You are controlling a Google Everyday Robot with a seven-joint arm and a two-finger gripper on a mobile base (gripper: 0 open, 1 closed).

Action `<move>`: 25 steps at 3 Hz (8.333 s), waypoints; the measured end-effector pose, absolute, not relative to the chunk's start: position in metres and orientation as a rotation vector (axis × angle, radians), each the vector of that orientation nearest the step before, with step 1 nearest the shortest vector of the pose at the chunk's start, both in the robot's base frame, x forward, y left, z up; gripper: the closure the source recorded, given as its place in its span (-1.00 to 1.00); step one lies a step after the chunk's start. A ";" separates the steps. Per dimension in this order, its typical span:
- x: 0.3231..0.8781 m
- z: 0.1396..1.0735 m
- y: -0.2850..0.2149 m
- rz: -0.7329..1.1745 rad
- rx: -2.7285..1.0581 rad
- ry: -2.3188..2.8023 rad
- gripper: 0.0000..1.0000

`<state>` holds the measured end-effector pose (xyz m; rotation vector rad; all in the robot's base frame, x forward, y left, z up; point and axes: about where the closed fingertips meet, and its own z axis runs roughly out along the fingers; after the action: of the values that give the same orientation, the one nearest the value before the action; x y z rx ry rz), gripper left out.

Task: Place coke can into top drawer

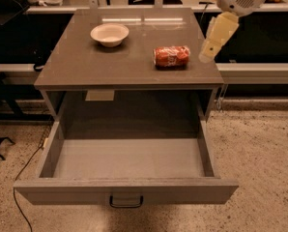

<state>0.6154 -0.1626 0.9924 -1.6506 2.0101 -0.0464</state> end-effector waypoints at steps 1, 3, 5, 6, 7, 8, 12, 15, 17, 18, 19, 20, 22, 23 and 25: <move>0.648 0.971 -0.143 -0.027 -1.672 2.063 -1.00; 0.690 0.912 -0.103 0.057 -1.698 2.173 -1.00; 0.717 0.873 -0.077 0.199 -1.651 2.229 -1.00; 0.722 0.858 -0.071 0.250 -1.641 2.251 -1.00; 0.723 0.835 -0.071 0.302 -1.633 2.288 -0.93; 0.724 0.824 -0.073 0.310 -1.632 2.308 -0.50; 0.709 0.876 -0.083 0.195 -1.628 2.181 1.00; 0.625 0.912 -0.064 0.290 -1.597 2.011 1.00; 0.580 0.850 -0.051 0.366 -1.584 2.234 1.00; 0.553 0.821 -0.039 0.403 -1.547 2.358 1.00; 0.537 0.773 -0.022 0.467 -1.511 2.464 1.00; 0.531 0.723 -0.007 0.532 -1.460 2.543 1.00; 0.528 0.669 0.008 0.544 -1.280 2.596 1.00; 0.526 0.665 0.002 0.561 -1.135 2.565 0.66; 0.524 0.670 -0.014 0.603 -0.992 2.516 -0.27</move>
Offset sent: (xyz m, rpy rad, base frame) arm 0.0797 0.0610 -0.0793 -0.0599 0.1931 -0.0219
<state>0.5236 -0.0142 0.6696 -0.9923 2.5163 0.6030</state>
